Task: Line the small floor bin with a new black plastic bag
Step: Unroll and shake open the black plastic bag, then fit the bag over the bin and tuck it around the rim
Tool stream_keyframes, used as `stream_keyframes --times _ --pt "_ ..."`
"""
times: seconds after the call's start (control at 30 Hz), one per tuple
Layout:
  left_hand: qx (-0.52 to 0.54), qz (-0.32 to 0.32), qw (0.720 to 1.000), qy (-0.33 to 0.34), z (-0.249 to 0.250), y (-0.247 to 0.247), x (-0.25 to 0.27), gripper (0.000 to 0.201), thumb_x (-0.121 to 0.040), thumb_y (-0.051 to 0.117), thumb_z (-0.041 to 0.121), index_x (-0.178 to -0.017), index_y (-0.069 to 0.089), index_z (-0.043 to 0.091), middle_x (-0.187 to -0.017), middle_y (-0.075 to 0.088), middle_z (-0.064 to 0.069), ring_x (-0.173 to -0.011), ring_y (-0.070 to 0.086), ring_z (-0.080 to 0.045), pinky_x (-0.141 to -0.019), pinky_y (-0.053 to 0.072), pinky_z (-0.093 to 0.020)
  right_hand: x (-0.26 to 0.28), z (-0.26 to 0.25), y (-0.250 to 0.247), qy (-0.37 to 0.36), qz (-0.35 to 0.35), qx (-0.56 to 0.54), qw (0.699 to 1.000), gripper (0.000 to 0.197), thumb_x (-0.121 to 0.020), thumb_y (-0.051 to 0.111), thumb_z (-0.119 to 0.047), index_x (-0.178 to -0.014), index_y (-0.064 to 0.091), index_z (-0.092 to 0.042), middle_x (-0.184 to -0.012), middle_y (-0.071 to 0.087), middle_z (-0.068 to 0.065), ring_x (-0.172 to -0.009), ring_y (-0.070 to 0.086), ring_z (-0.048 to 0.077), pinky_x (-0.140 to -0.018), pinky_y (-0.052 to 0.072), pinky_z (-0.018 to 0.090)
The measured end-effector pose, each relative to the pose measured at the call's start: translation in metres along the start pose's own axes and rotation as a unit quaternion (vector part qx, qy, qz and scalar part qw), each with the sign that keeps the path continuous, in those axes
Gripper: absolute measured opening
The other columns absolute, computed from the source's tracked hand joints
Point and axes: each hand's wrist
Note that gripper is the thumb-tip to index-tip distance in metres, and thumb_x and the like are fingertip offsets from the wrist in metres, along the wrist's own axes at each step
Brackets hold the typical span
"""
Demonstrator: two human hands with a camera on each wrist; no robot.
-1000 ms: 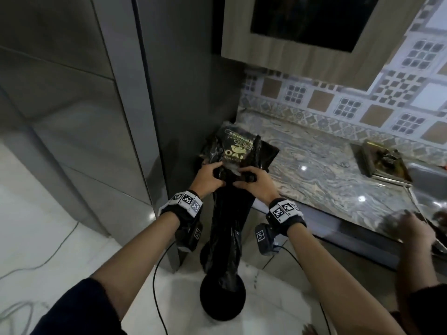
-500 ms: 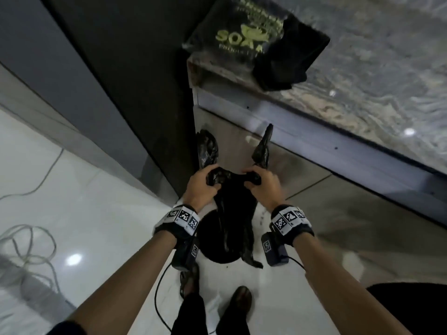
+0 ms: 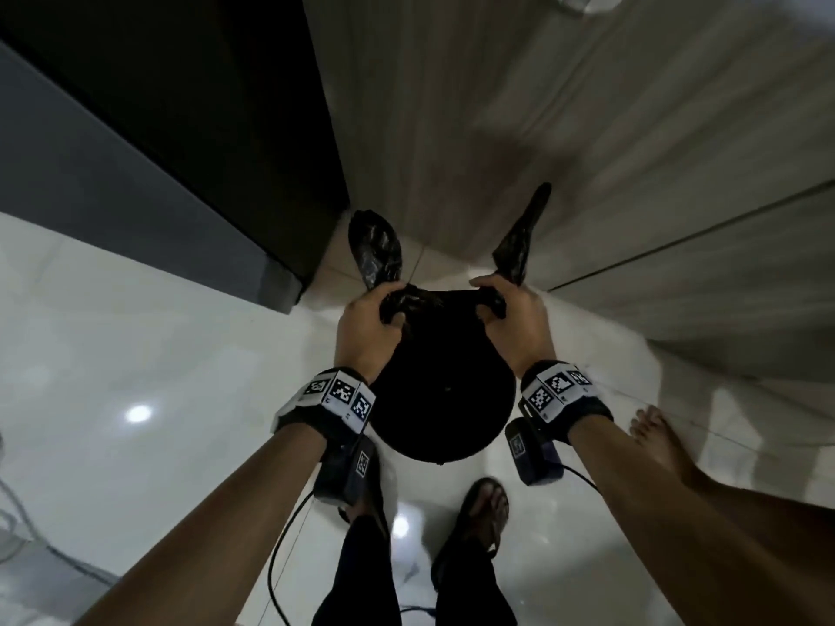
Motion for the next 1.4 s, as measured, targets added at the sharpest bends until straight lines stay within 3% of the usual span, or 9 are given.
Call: stream_keyframes --times 0.3,0.4,0.57,0.7,0.8,1.0,1.13,1.27,1.4 --pt "-0.041 0.051 0.998 -0.017 -0.063 0.033 -0.037 0.036 -0.086 0.061 0.009 -0.117 0.068 0.026 -0.119 0.067 -0.01 -0.107 0.063 -0.029 -0.091 0.054 -0.038 -0.011 0.066 0.05 0.056 0.024 0.019 0.998 0.034 -0.086 0.06 -0.004 -0.113 0.068 -0.023 -0.11 0.068 0.012 -0.102 0.062 0.032 -0.077 0.045 0.026" --pt "-0.093 0.055 0.994 -0.031 -0.058 0.033 -0.038 0.053 -0.081 0.062 0.012 -0.132 0.057 0.027 -0.141 0.044 -0.014 -0.131 0.042 -0.035 -0.107 0.042 -0.046 -0.013 0.064 0.05 0.08 0.015 0.039 0.996 0.044 -0.084 0.065 -0.017 -0.125 0.061 -0.034 -0.126 0.054 0.016 -0.124 0.044 0.035 -0.101 0.043 0.042" --pt "-0.159 0.061 0.978 0.116 -0.024 0.024 -0.023 0.064 -0.072 0.06 0.017 -0.136 0.055 0.024 -0.153 0.036 -0.013 -0.146 0.022 -0.036 -0.118 0.023 -0.056 -0.005 0.033 0.021 0.074 0.105 0.056 0.99 0.052 -0.084 0.066 -0.032 -0.133 0.052 -0.041 -0.16 0.015 0.018 -0.15 -0.003 0.039 -0.119 0.002 0.06" --pt "-0.201 -0.047 0.961 0.183 -0.006 0.029 -0.029 0.048 -0.082 0.062 0.011 -0.13 0.062 0.016 -0.143 0.053 -0.01 -0.144 0.032 -0.032 -0.121 0.02 -0.05 -0.01 0.014 0.008 -0.076 0.203 0.078 0.973 0.037 -0.085 0.061 -0.013 -0.122 0.064 -0.02 -0.152 0.035 0.017 -0.146 0.022 0.039 -0.119 0.021 0.053" --pt "-0.201 -0.067 0.959 0.189 0.001 0.038 -0.042 0.042 -0.084 0.06 0.006 -0.125 0.065 0.013 -0.128 0.063 -0.009 -0.134 0.046 -0.03 -0.12 0.023 -0.043 -0.02 0.003 0.021 -0.148 0.146 0.057 0.977 0.026 -0.085 0.06 -0.004 -0.107 0.07 -0.012 -0.121 0.062 0.009 -0.116 0.057 0.027 -0.09 0.053 0.041" --pt "-0.255 -0.124 0.949 0.141 -0.004 0.042 -0.057 0.041 -0.086 0.061 0.011 -0.126 0.063 0.018 -0.12 0.07 -0.008 -0.121 0.058 -0.027 -0.121 0.015 -0.043 -0.035 0.022 0.048 -0.06 -0.087 0.135 0.985 0.038 -0.085 0.054 -0.01 -0.122 0.059 -0.018 -0.109 0.071 0.01 -0.106 0.064 0.031 -0.113 0.031 0.044" --pt "-0.244 -0.085 0.957 0.131 -0.015 0.038 -0.061 0.021 -0.084 0.062 0.011 -0.103 0.069 0.018 -0.11 0.071 -0.004 -0.109 0.061 -0.027 -0.114 0.026 -0.046 -0.033 0.03 0.046 -0.039 -0.061 0.115 0.991 0.028 -0.081 0.055 -0.007 -0.102 0.067 -0.021 -0.095 0.072 0.008 -0.088 0.066 0.033 -0.085 0.051 0.043" --pt "-0.186 -0.051 0.97 0.15 -0.008 0.029 -0.054 0.025 -0.079 0.059 0.003 -0.1 0.053 0.016 -0.09 0.065 -0.004 -0.093 0.06 -0.027 -0.093 0.042 -0.041 -0.031 0.024 0.035 -0.028 -0.029 0.063 0.997 0.024 -0.077 0.051 0.001 -0.092 0.054 -0.017 -0.078 0.067 0.004 -0.072 0.06 0.028 -0.063 0.046 0.035" --pt "-0.216 -0.067 0.961 0.163 0.005 0.02 -0.049 0.019 -0.079 0.053 0.005 -0.09 0.057 0.019 -0.095 0.057 0.0 -0.097 0.054 -0.023 -0.091 0.031 -0.037 -0.036 0.015 0.027 -0.015 -0.043 0.035 0.998 0.029 -0.078 0.047 0.004 -0.084 0.063 -0.02 -0.081 0.059 0.004 -0.075 0.058 0.025 -0.067 0.043 0.032"
Point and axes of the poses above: each hand's wrist, its own x-axis away from the middle knuckle, its own y-axis out of the palm, z = x × y
